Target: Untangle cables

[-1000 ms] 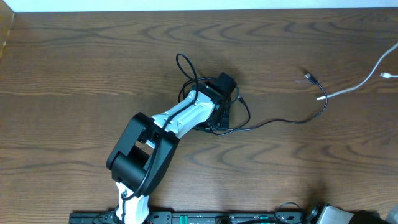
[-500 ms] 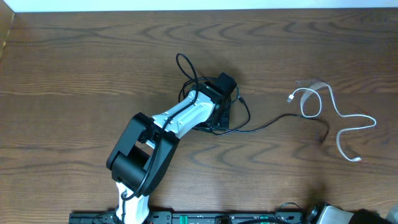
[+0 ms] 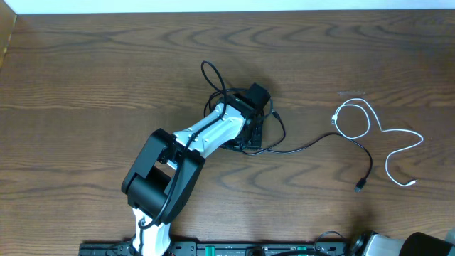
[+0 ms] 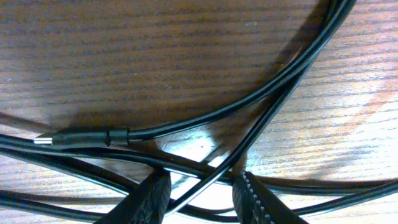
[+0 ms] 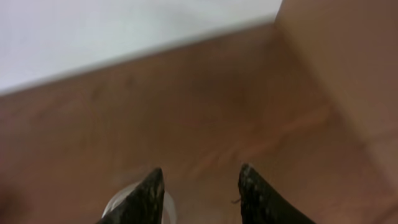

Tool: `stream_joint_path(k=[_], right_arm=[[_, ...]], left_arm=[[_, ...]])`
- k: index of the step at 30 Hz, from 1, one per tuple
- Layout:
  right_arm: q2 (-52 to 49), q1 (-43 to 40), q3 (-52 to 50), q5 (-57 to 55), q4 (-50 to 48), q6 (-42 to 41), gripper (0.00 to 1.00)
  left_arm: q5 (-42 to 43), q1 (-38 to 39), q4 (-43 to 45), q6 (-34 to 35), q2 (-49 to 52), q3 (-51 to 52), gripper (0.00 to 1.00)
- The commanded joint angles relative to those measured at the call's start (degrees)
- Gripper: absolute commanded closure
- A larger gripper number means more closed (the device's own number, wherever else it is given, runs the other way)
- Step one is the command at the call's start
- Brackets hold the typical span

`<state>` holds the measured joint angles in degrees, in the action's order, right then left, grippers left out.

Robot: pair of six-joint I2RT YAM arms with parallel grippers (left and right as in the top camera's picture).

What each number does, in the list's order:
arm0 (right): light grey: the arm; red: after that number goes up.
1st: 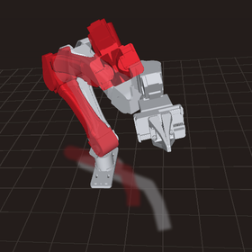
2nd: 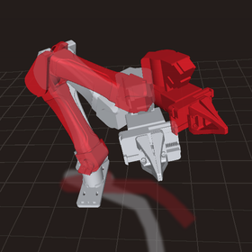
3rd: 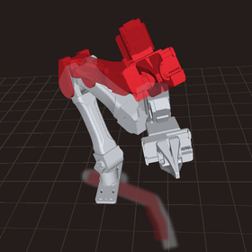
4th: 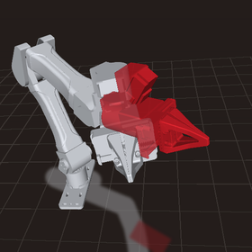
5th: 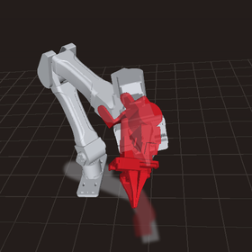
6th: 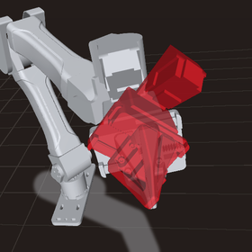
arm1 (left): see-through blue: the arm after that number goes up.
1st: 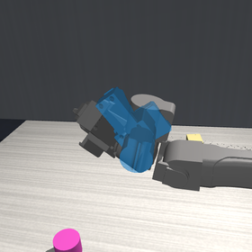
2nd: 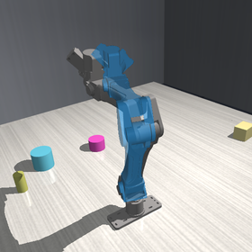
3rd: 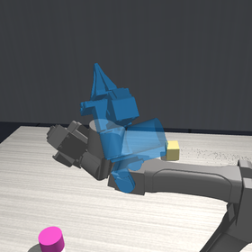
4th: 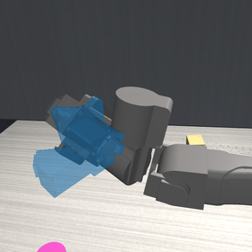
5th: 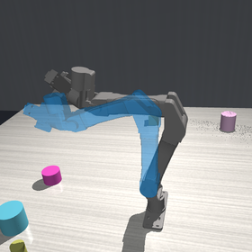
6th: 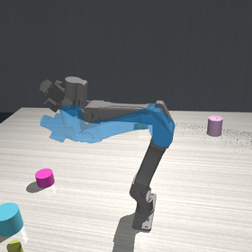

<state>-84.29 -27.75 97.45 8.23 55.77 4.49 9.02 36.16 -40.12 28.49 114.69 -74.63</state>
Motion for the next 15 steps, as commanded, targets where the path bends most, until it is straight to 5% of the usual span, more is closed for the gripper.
stream_joint_path(k=[1, 8, 15], right_arm=[[-1.5, -0.3, 0.2, 3.0, 7.0, -2.5, 0.68], [-6.4, -0.3, -3.1, 0.7, 16.1, -11.3, 0.62], [-8.4, -0.3, -13.7, -2.3, 12.2, -21.6, 0.48]], left_arm=[[-2.4, -0.3, -1.1, 0.1, 3.3, 3.0, 0.61], [-2.4, -0.3, -1.1, 0.1, 3.3, 3.0, 0.61], [-2.4, -0.3, -1.2, 0.1, 3.3, 3.0, 0.61]])
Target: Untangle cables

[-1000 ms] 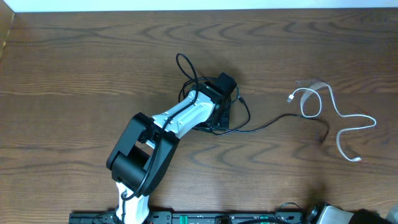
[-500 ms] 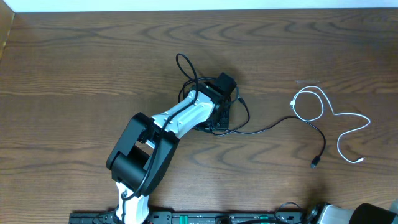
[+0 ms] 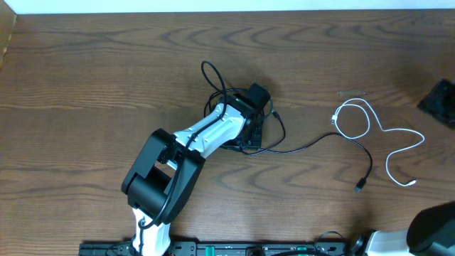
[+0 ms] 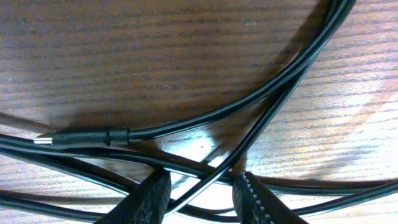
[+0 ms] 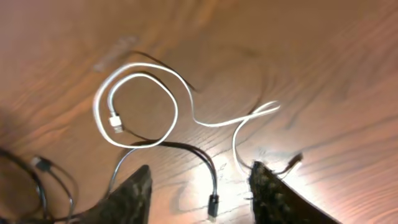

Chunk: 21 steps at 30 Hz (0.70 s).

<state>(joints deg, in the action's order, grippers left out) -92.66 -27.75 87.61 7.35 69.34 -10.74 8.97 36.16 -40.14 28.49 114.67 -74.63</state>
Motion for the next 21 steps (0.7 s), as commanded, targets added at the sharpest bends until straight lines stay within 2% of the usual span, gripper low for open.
stream_joint_path(k=[1, 9, 16, 17, 19, 20, 21], right_arm=[[0.0, -0.3, -5.6, -1.4, -2.5, -7.7, 0.47], [0.0, -0.3, -19.3, -1.4, -15.6, -16.8, 0.45], [0.0, -0.3, -28.2, -1.2, -28.1, -22.3, 0.49], [0.0, -0.3, -29.2, -0.8, -30.0, -22.7, 0.54], [0.0, -0.3, -30.6, -0.2, -32.1, -23.3, 0.7], [0.0, -0.3, -30.9, 0.4, -32.9, -23.8, 0.87], [0.0, -0.3, -30.9, 0.8, -33.3, -24.0, 0.91]], left_arm=[[-2.4, -0.3, -1.2, 0.1, 3.3, 3.0, 0.61], [-2.4, -0.3, -1.3, 0.1, 3.3, 3.0, 0.61], [-2.2, -0.3, -1.3, 0.1, 3.3, 3.0, 0.61], [-2.2, -0.3, -1.3, 0.1, 3.3, 3.0, 0.61], [-2.2, -0.3, -1.3, 0.1, 3.3, 3.0, 0.61], [-2.2, -0.3, -1.3, 0.1, 3.3, 3.0, 0.61], [-2.2, -0.3, -1.3, 0.1, 3.3, 3.0, 0.61]])
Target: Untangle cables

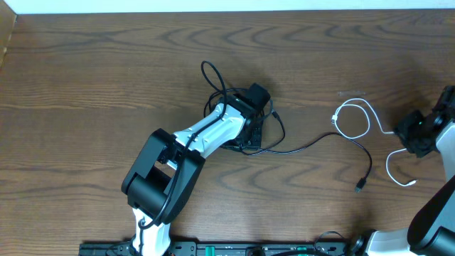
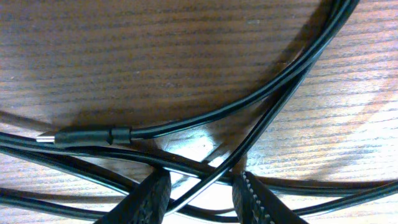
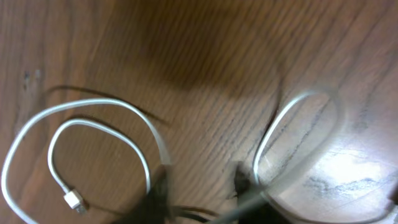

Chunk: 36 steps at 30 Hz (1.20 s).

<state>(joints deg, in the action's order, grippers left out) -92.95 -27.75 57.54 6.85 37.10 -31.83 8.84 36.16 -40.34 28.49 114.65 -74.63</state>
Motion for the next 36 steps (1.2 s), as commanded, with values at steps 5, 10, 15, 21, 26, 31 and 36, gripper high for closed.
stream_joint_path(k=[5, 10, 15, 21, 26, 31, 36], right_arm=[[0.5, -0.3, 1.0, 4.9, -3.8, -2.7, 0.99], [0.5, -0.7, 10.9, 9.7, -3.0, 2.5, 0.99], [0.5, -1.9, 29.5, 9.8, 2.4, 8.1, 0.99], [0.5, -5.0, 49.0, 2.8, 7.3, 9.2, 0.99], [0.5, -8.0, 58.6, -6.2, 10.1, 9.2, 0.99], [0.4, -8.7, 59.3, -7.6, 12.0, 9.2, 0.99], [-0.1, -8.4, 55.2, -8.0, 18.1, 9.7, 0.99]], left_arm=[[-2.0, -0.3, -1.1, 0.1, 3.3, 3.0, 0.61], [-2.0, -0.3, -1.2, 0.2, 3.3, 3.0, 0.61], [-1.8, -0.3, -1.1, 0.3, 3.3, 3.0, 0.61], [-1.8, -0.3, -1.1, 0.3, 3.3, 3.0, 0.61], [-1.8, -0.3, -1.2, 0.3, 3.3, 3.0, 0.61], [-1.8, -0.3, -1.1, 0.3, 3.3, 3.0, 0.61], [-1.8, -0.3, -1.3, 0.3, 3.3, 3.0, 0.61]])
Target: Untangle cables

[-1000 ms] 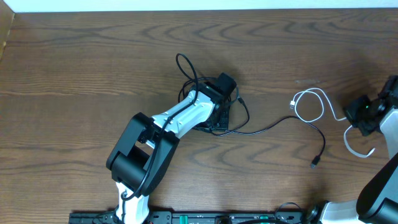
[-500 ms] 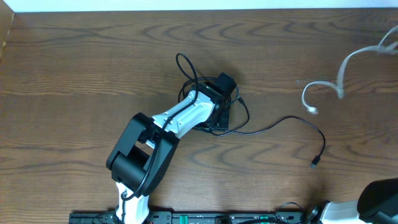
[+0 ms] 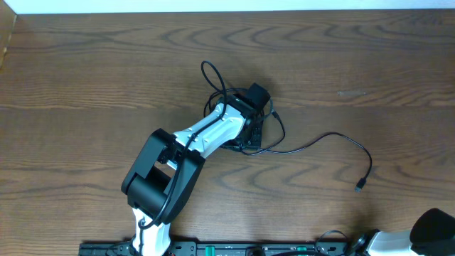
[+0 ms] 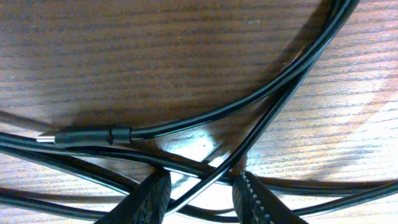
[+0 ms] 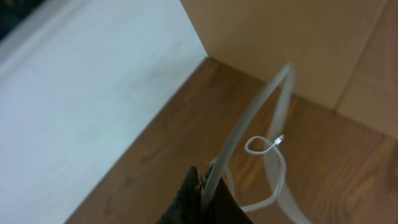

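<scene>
A black cable (image 3: 320, 140) lies bunched at the table's middle, and one strand trails right to a plug (image 3: 360, 186). My left gripper (image 3: 250, 137) rests down on that bunch. In the left wrist view it (image 4: 200, 196) stands open, a black strand (image 4: 261, 121) crossing between its fingers and a plug end (image 4: 84, 135) to the left. The white cable (image 5: 247, 124) hangs blurred from my right gripper (image 5: 208, 193), which is shut on it. Neither the white cable nor the right gripper shows in the overhead view.
The wooden table (image 3: 85, 71) runs to a white strip at its far edge. A black rail (image 3: 213, 249) lies along the near edge, with the right arm's base (image 3: 434, 227) at the bottom right. The right wrist view has a white surface (image 5: 74, 81) and a beige panel (image 5: 298, 43).
My right gripper was down at the white cable on the table's right side. Now it is shut on that cable and both have left the overhead view. The left gripper has not moved.
First my right gripper was open, off the overhead view, facing the table's edge. Then it appeared at the right edge above the white cable, then stood at the cable's middle. Now it holds the cable and the black strand lies alone. The left gripper stayed on the black bunch.
</scene>
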Tool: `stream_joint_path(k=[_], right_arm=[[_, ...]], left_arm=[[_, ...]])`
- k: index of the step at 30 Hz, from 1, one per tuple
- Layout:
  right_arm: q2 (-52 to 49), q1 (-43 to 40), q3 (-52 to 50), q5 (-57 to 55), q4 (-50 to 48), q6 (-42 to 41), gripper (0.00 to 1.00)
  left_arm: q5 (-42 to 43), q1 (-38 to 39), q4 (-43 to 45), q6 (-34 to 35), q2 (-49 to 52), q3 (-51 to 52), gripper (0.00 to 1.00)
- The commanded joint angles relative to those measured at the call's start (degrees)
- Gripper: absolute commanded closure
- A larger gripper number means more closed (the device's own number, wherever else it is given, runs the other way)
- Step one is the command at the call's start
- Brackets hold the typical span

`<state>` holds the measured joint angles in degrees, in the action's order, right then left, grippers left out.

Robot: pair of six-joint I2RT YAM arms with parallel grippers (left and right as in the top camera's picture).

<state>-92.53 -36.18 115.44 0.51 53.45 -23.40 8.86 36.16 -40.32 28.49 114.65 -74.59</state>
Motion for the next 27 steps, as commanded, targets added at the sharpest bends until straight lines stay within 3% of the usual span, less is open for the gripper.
stream_joint_path(k=[1, 9, 23, 24, 26, 27], right_arm=[[-0.8, 0.0, -4.1, -1.9, 2.0, 1.2, 0.99], [-3.6, 0.0, -14.1, -1.9, 0.1, 3.0, 0.99], [-10.0, -0.5, -14.4, -1.9, 2.8, 4.7, 0.97], [-10.2, -0.5, -14.4, -1.9, 2.9, 5.0, 0.92], [-10.3, -0.5, -14.4, -1.9, 3.1, 5.3, 0.61], [-10.3, -0.5, -14.4, -1.9, 3.1, 5.3, 0.57]], left_arm=[[-1.8, -0.3, -1.4, 0.3, 3.3, 2.9, 0.61], [-1.9, -0.3, -1.4, 0.3, 3.3, 2.9, 0.61], [-1.9, -0.3, -1.4, 0.3, 3.3, 2.9, 0.61], [-1.9, -0.3, -1.4, 0.3, 3.3, 2.9, 0.61], [-1.9, -0.3, -1.4, 0.3, 3.3, 2.9, 0.61], [-1.9, -0.3, -1.4, 0.3, 3.3, 2.9, 0.61]])
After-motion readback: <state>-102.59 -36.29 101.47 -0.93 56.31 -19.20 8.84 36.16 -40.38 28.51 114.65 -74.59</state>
